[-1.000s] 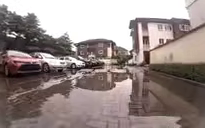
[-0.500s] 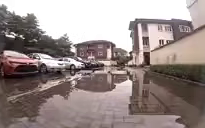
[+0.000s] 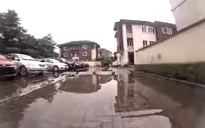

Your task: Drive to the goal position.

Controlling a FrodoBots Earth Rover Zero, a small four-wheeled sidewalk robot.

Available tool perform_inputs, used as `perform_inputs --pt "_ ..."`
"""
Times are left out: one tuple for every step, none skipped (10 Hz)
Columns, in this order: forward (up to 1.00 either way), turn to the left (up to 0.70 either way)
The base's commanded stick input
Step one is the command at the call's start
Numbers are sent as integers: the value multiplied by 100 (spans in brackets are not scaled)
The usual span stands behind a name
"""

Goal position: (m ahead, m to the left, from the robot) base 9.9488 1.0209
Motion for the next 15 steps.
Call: perform_inputs --pt "50 0" --pt "50 0" --pt "50 0" --pt "50 0" --pt "50 0" --pt "50 0" --pt "50 0" --pt "50 0" --pt "50 0" --pt "50 0" --pt "50 0" --pt "50 0" --pt "50 0" --pt "50 0" --pt "50 0"
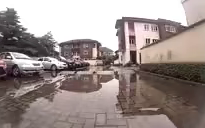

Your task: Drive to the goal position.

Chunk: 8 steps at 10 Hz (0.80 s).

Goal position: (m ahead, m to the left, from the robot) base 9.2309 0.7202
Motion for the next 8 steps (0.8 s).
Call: perform_inputs --pt "50 0" --pt "50 0" --pt "50 0" --pt "50 0" --pt "50 0" --pt "50 0" --pt "50 0" --pt "50 0"
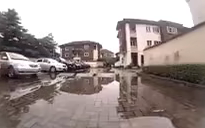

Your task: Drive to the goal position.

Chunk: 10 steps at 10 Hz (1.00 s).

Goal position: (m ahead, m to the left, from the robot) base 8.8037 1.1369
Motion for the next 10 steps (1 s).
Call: perform_inputs --pt "50 0" --pt "50 0" --pt "50 0" --pt "50 0" --pt "50 0" --pt "50 0" --pt "50 0" --pt "50 0" --pt "50 0" --pt "50 0"
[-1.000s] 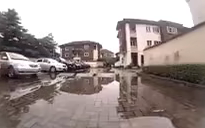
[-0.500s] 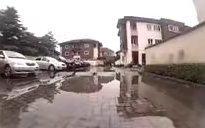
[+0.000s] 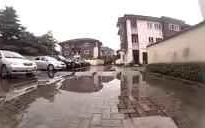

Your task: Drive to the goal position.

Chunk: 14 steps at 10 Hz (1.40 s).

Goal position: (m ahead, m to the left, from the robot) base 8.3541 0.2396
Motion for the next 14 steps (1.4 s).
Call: perform_inputs --pt "50 0" --pt "50 0" --pt "50 0" --pt "50 0" --pt "50 0" --pt "50 0" --pt "50 -7" --pt "50 -18" --pt "50 -42" --pt "50 -50" --pt "50 0" --pt "50 0" --pt "50 0" --pt "50 0"
